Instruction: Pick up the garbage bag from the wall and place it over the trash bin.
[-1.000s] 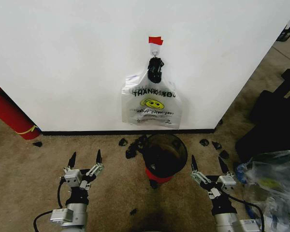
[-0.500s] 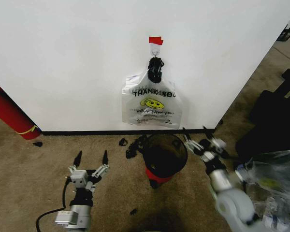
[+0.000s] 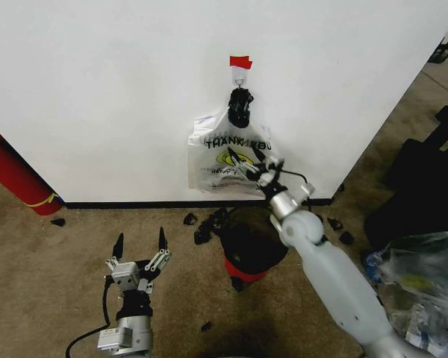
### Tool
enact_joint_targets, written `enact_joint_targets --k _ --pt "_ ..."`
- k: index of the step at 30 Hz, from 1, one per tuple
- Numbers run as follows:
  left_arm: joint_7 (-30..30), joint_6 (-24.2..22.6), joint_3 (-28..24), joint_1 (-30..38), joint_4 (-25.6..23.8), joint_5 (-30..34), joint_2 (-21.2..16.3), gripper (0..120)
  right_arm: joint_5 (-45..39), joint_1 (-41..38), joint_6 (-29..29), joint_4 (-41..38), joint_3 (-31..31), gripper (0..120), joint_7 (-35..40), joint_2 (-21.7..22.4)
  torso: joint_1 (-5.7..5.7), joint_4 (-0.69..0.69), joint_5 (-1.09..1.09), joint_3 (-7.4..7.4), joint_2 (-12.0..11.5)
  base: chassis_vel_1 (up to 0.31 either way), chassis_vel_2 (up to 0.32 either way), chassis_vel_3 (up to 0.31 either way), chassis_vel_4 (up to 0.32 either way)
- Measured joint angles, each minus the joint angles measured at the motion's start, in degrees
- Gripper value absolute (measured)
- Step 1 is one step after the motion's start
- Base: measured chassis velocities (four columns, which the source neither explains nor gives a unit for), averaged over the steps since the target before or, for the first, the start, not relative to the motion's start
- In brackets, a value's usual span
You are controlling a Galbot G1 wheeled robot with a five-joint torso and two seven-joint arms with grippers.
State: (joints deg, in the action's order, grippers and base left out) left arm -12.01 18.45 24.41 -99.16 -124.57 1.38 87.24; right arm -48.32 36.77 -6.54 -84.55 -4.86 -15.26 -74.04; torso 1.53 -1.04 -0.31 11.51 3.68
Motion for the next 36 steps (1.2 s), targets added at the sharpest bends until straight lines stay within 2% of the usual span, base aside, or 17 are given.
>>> enact_joint_targets --k 8,20,22,23,26,30,32,35,36 --pt "-0.63 0.1 0.12 -1.48 -1.64 -1.63 1.6 99 -0.89 -2.73 0.08 2.73 0.13 100 -1.12 -0.57 0.0 -0.01 0.01 0.0 0.01 0.0 0.0 0.0 0.0" --pt "-0.94 0.62 0.67 -2.82 -3.32 -1.73 1.44 99 -0.37 -6.33 0.26 4.24 1.02 99 -0.84 -2.77 0.0 0.0 0.01 -0.01 0.01 0.0 0.0 0.0 0.0" --pt "-0.97 0.73 0.74 -3.04 -3.78 -1.75 1.64 99 0.3 -6.4 0.27 4.11 1.16 93 -0.65 -2.84 0.0 0.0 0.0 0.0 0.01 0.0 0.0 0.0 0.0" --pt "-0.99 0.81 0.74 -3.28 -4.33 -1.75 1.98 99 0.53 -6.35 0.31 3.65 1.31 85 -0.16 -2.82 0.0 0.01 0.01 0.0 0.01 0.0 0.0 0.0 0.0" --pt "-1.01 0.84 0.73 -3.33 -4.48 -1.83 2.14 99 1.0 -6.17 0.31 3.41 1.28 80 0.13 -2.76 -0.01 0.0 0.0 -0.01 0.01 0.0 0.0 0.0 0.0" --pt "-1.19 0.87 0.83 -3.19 -4.62 -2.4 2.42 99 3.54 -5.56 -0.11 3.56 0.64 60 0.64 -2.67 0.0 0.0 0.01 -0.01 0.01 0.0 0.0 0.0 0.0" --pt "-1.19 0.88 0.85 -3.2 -4.71 -2.42 2.44 99 3.67 -5.45 -0.16 3.57 0.51 58 0.71 -2.63 0.0 0.0 0.02 -0.01 0.01 0.0 0.0 0.0 0.0" --pt "-1.2 1.02 0.75 -3.34 -4.84 -2.55 2.69 99 3.34 -5.04 -0.18 3.02 0.02 45 1.23 -2.26 0.0 0.0 0.02 -0.01 0.01 0.0 0.0 0.0 0.0" --pt "-1.2 1.02 0.75 -3.34 -4.84 -2.55 2.69 99 3.34 -5.04 -0.18 3.02 0.02 45 1.23 -2.26 0.0 0.0 0.02 -0.01 0.01 0.0 0.0 0.0 0.0"
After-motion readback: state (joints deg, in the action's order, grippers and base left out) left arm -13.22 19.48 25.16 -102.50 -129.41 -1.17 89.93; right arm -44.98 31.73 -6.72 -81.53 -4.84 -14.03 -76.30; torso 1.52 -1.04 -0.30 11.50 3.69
